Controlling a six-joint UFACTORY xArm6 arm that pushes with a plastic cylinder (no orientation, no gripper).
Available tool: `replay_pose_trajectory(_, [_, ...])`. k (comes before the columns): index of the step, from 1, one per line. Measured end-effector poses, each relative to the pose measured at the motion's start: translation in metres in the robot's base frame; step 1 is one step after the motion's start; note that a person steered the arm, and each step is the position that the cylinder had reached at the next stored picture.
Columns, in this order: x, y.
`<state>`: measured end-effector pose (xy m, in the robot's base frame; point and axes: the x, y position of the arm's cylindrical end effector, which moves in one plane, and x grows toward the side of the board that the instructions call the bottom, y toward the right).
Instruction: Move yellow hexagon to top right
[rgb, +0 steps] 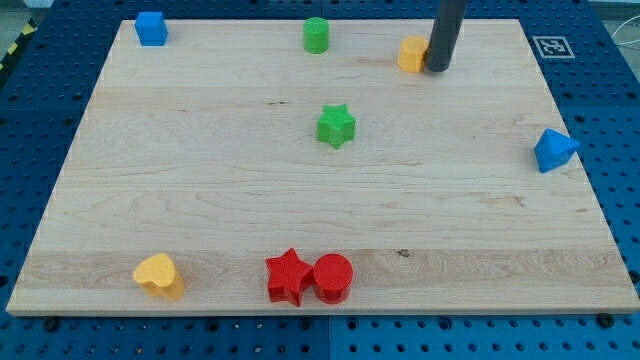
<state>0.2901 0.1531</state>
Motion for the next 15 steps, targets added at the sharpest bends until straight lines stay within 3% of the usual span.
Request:
replay_pose_trajectory(1, [0.024,-0.007])
replay_pose_trajectory(2, [0.051,-0.053])
replay_pose_trajectory(3, [0.026,-0.087])
replay_pose_trajectory(6, [-0.012,-0.001])
replay_pose_trajectory(11, [-0.091,-0.028])
replay_pose_trajectory(13, [-0.089,0.042])
replay_pose_trajectory(15, [-0.070,-0.002])
